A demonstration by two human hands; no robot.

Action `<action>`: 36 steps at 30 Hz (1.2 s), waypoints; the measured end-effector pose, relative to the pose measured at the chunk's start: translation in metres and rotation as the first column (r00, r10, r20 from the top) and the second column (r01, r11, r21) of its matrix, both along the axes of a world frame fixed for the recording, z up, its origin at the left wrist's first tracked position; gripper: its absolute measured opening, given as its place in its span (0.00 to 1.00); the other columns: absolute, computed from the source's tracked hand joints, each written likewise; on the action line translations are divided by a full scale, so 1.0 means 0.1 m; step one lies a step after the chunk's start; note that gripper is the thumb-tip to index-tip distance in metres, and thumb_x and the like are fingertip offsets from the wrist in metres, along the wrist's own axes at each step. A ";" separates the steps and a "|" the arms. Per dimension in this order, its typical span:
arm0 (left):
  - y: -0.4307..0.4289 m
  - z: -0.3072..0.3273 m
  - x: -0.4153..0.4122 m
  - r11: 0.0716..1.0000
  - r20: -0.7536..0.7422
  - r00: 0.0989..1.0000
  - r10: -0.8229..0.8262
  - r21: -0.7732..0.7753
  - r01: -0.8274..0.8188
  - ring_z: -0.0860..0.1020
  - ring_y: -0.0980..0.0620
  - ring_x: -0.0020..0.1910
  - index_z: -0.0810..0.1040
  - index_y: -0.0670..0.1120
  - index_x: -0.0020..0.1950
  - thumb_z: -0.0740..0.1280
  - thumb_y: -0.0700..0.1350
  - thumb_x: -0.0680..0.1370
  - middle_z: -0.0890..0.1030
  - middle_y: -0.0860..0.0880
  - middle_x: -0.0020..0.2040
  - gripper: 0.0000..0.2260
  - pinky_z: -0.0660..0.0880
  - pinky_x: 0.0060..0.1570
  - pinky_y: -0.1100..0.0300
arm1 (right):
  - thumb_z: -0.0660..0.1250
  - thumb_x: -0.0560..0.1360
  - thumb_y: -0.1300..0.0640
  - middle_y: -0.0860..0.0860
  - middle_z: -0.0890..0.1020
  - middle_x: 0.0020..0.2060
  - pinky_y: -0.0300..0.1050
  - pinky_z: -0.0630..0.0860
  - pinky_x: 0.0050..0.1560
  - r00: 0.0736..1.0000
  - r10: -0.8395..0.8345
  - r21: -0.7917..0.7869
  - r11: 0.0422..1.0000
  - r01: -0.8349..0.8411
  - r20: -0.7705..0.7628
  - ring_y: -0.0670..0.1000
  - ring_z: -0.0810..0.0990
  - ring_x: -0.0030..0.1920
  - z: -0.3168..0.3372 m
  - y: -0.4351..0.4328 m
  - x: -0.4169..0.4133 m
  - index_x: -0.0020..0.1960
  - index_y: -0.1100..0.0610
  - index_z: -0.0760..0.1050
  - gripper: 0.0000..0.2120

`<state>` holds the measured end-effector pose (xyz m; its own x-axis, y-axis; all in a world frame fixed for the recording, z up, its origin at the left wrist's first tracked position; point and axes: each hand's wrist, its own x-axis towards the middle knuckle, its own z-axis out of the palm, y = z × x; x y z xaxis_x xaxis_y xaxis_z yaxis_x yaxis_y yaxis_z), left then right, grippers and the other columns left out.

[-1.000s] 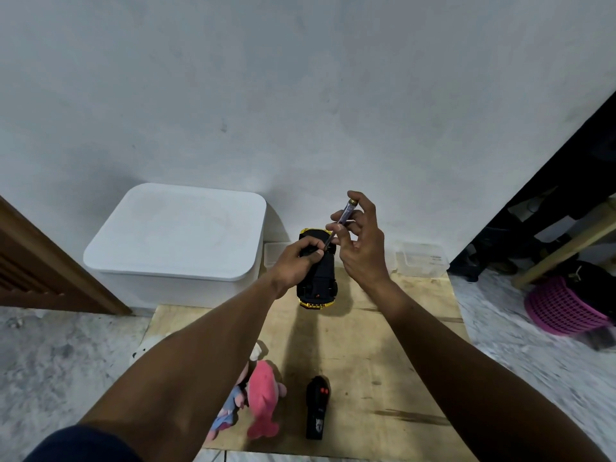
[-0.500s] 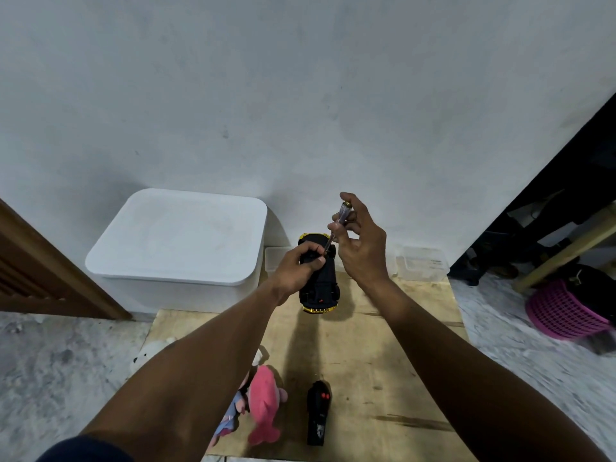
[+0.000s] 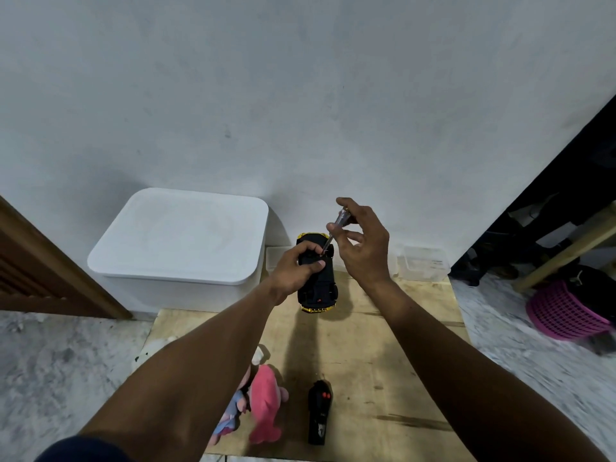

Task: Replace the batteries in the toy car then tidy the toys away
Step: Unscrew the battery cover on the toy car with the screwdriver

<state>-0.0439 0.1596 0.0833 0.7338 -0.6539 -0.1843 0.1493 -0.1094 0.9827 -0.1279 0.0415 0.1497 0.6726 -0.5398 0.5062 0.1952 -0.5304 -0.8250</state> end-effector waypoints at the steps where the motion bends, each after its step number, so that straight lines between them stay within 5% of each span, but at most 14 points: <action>1: 0.00 0.00 0.01 1.000 -0.001 1.000 0.000 -0.004 0.000 0.78 0.52 0.48 0.77 0.52 0.46 0.70 0.38 0.77 0.80 0.50 0.50 0.08 0.77 0.45 0.61 | 0.71 0.75 0.65 0.49 0.78 0.46 0.47 0.84 0.43 1.000 -0.003 -0.003 1.000 0.003 0.000 0.47 0.81 0.47 0.00 0.00 0.01 0.64 0.52 0.77 0.19; 7: 0.02 -0.01 0.00 1.000 0.001 1.000 -0.008 -0.011 0.008 0.78 0.53 0.47 0.77 0.49 0.49 0.70 0.38 0.77 0.80 0.50 0.50 0.07 0.77 0.42 0.64 | 0.68 0.77 0.65 0.51 0.80 0.51 0.46 0.84 0.47 0.998 0.055 0.010 0.998 -0.054 -0.018 0.48 0.82 0.54 0.00 0.02 0.02 0.66 0.50 0.75 0.20; 11: 0.03 -0.01 0.00 1.000 -0.012 1.000 -0.011 -0.002 0.011 0.78 0.53 0.48 0.77 0.49 0.49 0.69 0.38 0.78 0.80 0.50 0.51 0.07 0.77 0.41 0.64 | 0.69 0.76 0.67 0.52 0.78 0.47 0.40 0.83 0.43 0.999 0.036 0.007 0.999 -0.036 -0.007 0.45 0.81 0.48 0.02 0.01 0.06 0.65 0.53 0.76 0.20; 15: 0.02 0.01 0.00 1.000 -0.005 1.000 0.005 0.003 -0.005 0.78 0.53 0.47 0.77 0.50 0.49 0.69 0.37 0.77 0.80 0.50 0.50 0.07 0.77 0.41 0.65 | 0.65 0.77 0.66 0.50 0.82 0.48 0.44 0.83 0.43 0.998 0.040 0.049 0.998 -0.038 -0.038 0.49 0.84 0.49 0.01 0.00 0.06 0.68 0.50 0.73 0.22; 19: 0.02 0.03 0.02 1.000 -0.007 1.000 0.001 0.015 -0.001 0.78 0.53 0.47 0.77 0.51 0.48 0.70 0.38 0.77 0.80 0.50 0.50 0.07 0.77 0.41 0.63 | 0.73 0.74 0.60 0.51 0.79 0.47 0.44 0.84 0.41 1.000 0.013 -0.030 0.999 -0.014 -0.006 0.48 0.82 0.48 0.02 -0.01 0.03 0.63 0.51 0.77 0.18; 25: 0.01 0.03 0.00 1.000 -0.018 1.000 0.010 0.025 -0.010 0.78 0.53 0.46 0.77 0.52 0.46 0.70 0.38 0.77 0.80 0.50 0.48 0.08 0.77 0.42 0.62 | 0.65 0.77 0.67 0.52 0.80 0.47 0.42 0.83 0.42 0.999 0.018 0.031 0.999 -0.017 -0.031 0.49 0.82 0.45 0.00 -0.04 0.05 0.70 0.52 0.72 0.23; 30: 0.00 0.08 0.01 1.000 -0.007 1.000 0.010 0.026 -0.010 0.79 0.53 0.47 0.78 0.52 0.46 0.70 0.38 0.77 0.80 0.51 0.50 0.08 0.76 0.41 0.63 | 0.73 0.74 0.63 0.50 0.79 0.48 0.43 0.82 0.37 0.999 -0.020 -0.039 0.999 0.019 -0.026 0.47 0.81 0.44 0.00 -0.05 0.05 0.67 0.51 0.75 0.23; 36: 0.00 0.11 0.00 0.998 -0.032 0.999 0.016 0.060 -0.014 0.78 0.51 0.47 0.78 0.53 0.47 0.69 0.40 0.78 0.80 0.48 0.51 0.07 0.76 0.39 0.62 | 0.66 0.77 0.68 0.54 0.81 0.48 0.49 0.85 0.41 0.999 -0.028 0.174 0.984 0.032 -0.026 0.52 0.82 0.44 -0.06 -0.12 0.05 0.78 0.47 0.60 0.34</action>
